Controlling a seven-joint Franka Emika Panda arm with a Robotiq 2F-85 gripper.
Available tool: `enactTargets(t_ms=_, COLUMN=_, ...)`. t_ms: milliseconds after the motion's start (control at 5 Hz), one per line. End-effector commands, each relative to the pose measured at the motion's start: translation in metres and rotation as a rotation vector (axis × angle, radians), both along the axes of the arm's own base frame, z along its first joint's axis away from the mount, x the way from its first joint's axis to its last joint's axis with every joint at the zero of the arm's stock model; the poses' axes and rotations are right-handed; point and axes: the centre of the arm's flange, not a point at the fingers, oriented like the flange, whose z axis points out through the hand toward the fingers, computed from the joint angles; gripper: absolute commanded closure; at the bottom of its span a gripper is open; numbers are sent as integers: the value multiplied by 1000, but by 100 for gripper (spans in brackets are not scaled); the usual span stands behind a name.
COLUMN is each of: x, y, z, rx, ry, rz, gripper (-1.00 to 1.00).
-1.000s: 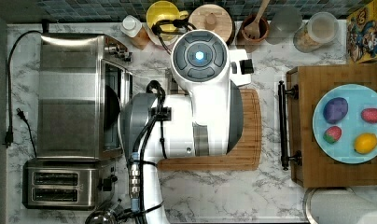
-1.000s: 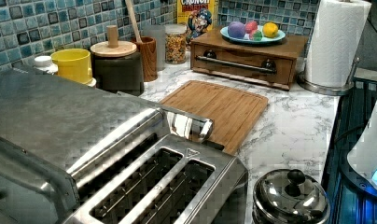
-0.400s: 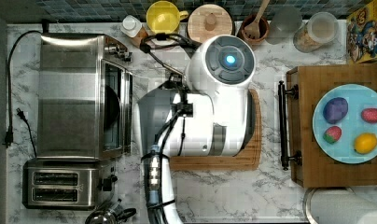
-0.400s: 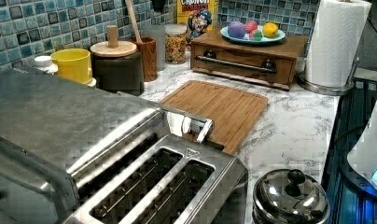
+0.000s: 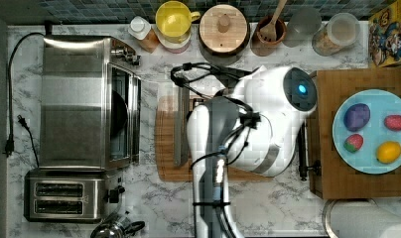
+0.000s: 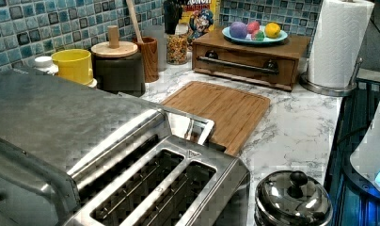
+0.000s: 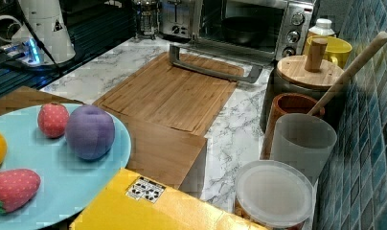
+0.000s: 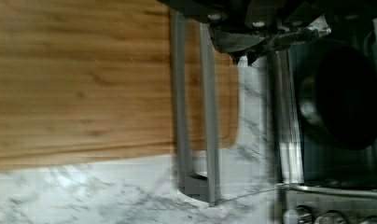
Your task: Close the oven.
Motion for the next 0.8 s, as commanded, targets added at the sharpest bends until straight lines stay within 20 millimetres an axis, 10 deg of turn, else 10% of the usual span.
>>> enactTargets(t_ms=200, x=-30, y=24, z=-50, rx=163, ry=-72, rz=66, gripper=100)
enactTargets(t_ms=800, x=-4, y=-30, z=-122, rx=199, ry=-83, rz=1, gripper=100)
